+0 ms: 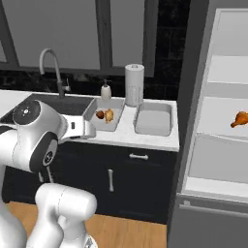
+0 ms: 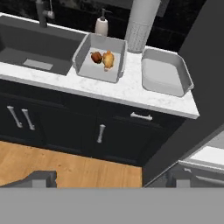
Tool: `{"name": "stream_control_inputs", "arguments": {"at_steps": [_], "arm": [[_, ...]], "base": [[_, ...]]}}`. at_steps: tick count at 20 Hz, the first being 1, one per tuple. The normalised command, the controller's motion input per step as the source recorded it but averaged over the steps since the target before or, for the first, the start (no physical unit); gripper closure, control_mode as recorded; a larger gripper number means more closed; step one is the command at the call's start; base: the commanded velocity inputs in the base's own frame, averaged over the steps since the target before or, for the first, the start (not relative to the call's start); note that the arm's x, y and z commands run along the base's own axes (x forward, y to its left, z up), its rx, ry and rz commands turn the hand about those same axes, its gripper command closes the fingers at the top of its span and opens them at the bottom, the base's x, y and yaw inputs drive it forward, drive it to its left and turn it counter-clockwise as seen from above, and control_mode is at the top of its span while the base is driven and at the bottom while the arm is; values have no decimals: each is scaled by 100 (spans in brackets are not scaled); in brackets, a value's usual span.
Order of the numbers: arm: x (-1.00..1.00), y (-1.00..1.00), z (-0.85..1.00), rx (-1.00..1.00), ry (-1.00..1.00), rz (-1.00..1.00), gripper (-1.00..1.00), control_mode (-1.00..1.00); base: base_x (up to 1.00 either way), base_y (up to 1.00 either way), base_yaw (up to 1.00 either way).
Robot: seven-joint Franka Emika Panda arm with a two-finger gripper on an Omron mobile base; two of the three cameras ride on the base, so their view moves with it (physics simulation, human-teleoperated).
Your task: Place one bell pepper and one chicken drumstick in each tupperware on the nearby counter, to pack two identical lunches.
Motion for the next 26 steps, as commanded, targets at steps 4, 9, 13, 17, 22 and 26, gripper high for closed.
{"name": "stream_control_inputs", "arguments": {"at_steps": [4,9,13,17,22,26], "arm": [[0,0,0,0,0,0,-100,100],[0,0,0,0,0,0,-100,100],[0,0,0,0,0,0,-100,100],[0,0,0,0,0,0,-100,100],[0,0,0,0,0,0,-100,100],[0,0,0,0,0,0,-100,100]], "base": [[-22,-100,-11],[3,-100,-2],[19,-100,0],[24,-90,0],[46,-27,0],[59,-19,0]]}}
